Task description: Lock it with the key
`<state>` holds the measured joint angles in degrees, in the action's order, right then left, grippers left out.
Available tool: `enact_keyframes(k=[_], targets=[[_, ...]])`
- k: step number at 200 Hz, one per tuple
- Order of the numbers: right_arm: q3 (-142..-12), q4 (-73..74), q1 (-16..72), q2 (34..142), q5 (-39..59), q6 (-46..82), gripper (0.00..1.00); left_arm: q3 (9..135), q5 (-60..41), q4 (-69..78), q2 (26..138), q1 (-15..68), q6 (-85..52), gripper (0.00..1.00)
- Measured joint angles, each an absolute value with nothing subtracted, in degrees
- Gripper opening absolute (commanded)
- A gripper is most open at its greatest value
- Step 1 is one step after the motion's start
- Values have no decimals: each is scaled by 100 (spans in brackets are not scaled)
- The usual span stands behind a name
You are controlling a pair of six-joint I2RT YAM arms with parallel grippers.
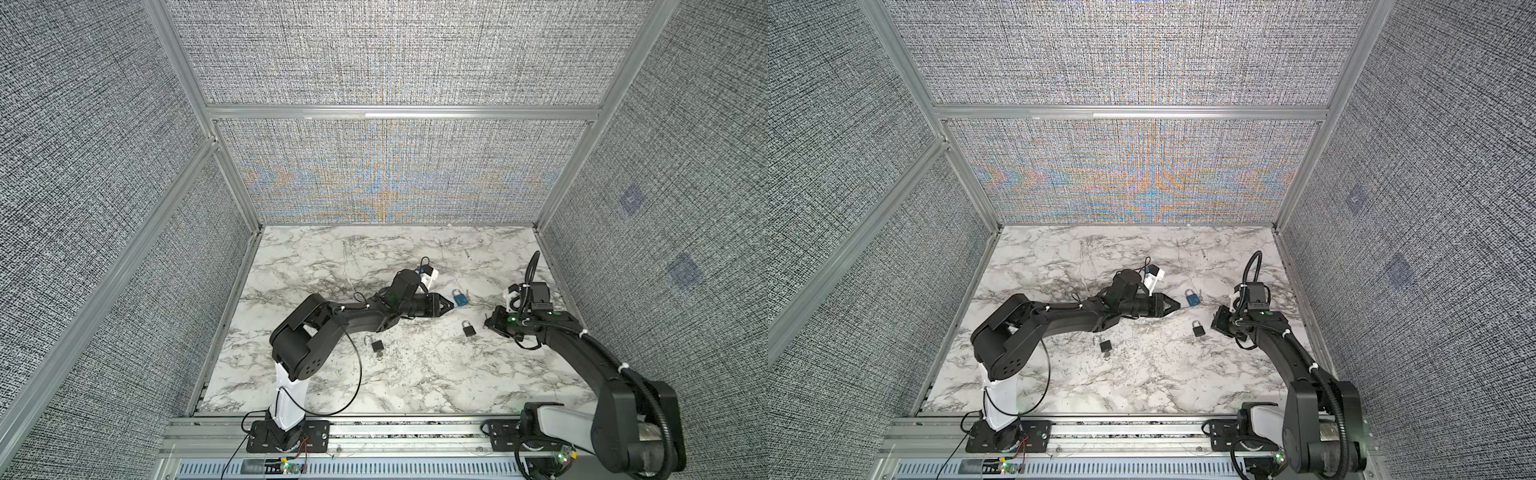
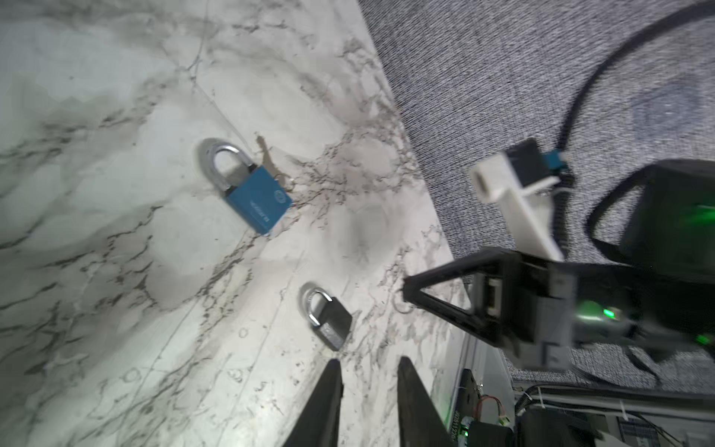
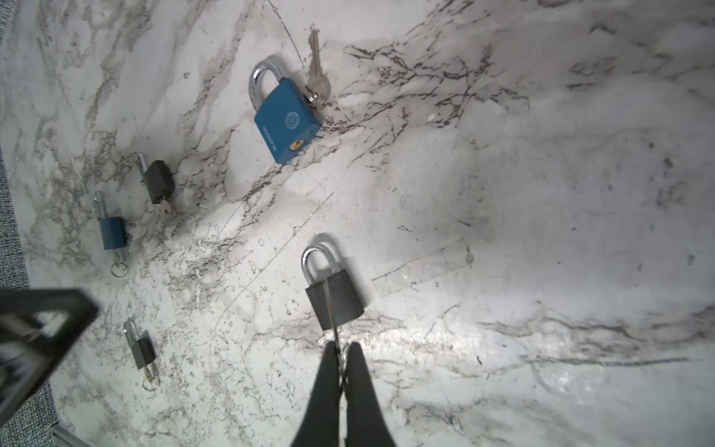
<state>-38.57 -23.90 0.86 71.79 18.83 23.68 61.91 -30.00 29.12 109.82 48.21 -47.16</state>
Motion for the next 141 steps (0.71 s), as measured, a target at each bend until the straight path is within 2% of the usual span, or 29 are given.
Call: enact_keyframes(k=[71,141], targets=[[-4038,-2292,202,7999,1846,2215,0,5100,-2998,4270,9898,4722,-4687,28],[-4191,-2206,340,8462,1817,2108,2,4421,-3022,5253,9907,4508,-5019,28]])
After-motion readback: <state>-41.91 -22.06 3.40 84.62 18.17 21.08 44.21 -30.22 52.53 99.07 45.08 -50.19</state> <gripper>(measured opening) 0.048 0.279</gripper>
